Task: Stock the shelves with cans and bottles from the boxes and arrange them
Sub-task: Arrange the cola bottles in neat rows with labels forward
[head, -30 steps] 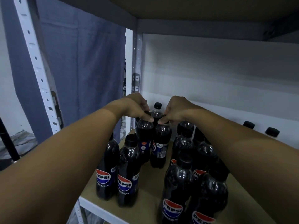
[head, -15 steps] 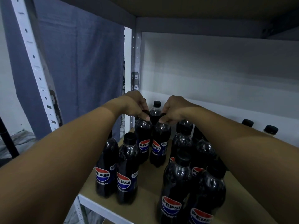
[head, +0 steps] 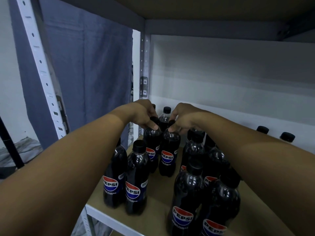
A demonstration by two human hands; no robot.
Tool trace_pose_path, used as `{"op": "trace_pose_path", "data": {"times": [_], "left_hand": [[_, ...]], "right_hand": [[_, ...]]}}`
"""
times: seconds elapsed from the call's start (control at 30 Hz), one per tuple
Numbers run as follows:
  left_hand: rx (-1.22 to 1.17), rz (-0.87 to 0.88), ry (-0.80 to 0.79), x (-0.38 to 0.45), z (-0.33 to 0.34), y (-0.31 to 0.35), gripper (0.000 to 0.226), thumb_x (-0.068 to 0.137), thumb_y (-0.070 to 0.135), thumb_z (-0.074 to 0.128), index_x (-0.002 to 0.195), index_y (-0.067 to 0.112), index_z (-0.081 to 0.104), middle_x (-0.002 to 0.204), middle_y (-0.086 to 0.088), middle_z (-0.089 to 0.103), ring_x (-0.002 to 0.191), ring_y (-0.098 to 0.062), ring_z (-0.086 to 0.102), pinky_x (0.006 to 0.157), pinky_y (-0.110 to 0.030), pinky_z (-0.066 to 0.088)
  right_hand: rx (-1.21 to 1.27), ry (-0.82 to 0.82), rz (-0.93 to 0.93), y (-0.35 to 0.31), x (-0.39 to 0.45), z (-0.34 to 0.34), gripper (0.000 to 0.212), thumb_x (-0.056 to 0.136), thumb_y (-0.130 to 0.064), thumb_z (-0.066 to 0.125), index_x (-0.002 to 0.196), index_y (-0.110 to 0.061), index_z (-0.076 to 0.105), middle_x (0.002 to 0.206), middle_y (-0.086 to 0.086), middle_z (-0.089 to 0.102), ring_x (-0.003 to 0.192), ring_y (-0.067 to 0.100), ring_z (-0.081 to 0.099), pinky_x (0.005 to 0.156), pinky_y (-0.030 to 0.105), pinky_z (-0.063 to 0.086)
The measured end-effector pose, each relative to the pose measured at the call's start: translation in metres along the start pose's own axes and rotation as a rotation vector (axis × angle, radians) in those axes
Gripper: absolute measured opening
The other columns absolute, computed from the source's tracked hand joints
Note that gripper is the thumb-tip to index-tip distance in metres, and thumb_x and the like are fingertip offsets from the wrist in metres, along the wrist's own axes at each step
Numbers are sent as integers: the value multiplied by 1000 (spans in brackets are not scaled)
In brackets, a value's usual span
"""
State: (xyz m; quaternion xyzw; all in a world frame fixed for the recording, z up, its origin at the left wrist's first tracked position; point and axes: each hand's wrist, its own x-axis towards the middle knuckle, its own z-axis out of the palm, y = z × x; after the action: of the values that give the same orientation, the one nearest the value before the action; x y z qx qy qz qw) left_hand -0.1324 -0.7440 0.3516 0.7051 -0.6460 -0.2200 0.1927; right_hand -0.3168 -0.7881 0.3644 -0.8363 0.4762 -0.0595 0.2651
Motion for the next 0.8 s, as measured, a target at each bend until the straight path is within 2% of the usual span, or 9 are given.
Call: {"op": "trace_pose_path", "data": {"times": [0.07,0.23,0.33,0.6,0.8], "left_hand": [[11,2,-11,-3,-3,-3,36,78,16,89,111,8,77,98,-7,78,93,-24,76,86,-37,63],[29,13,-9,-13,-9,-14,34,78,17,89,109,8,77,96,-9,78,92,-26,77,84,-37,64],[35,11,-17,-24,-16,-20,30,80,14,87,108,7,77,97,-9,78,93,-27,76,85,-39,63],[11,-25,12,-38,-26,-32,30,79,7,86,107,2,76,102,-16,77,100,-34,74,90,-45,62],[-32,-38,51,-40,-24,-39,33,79,4,86,110,4,76,100,-11,78,99,-29,75,90,-44,62]], "right_hand": [[3,8,-2,-1,0,2,48,81,-12,83,125,-9,64,109,16,72,82,28,76,89,39,60],[-14,-1,-21,-14,-5,9,52,80,-15,84,127,-9,63,118,15,69,96,30,73,93,40,58],[40,-1,-26,-22,-4,16,47,78,-11,85,120,-7,65,114,14,70,91,29,74,91,40,59],[134,19,-41,-38,4,34,47,75,-10,87,118,-6,67,108,20,71,89,34,74,88,43,60],[168,23,-49,-37,7,36,45,77,-10,86,117,-6,66,108,17,71,87,32,75,88,42,61]]}}
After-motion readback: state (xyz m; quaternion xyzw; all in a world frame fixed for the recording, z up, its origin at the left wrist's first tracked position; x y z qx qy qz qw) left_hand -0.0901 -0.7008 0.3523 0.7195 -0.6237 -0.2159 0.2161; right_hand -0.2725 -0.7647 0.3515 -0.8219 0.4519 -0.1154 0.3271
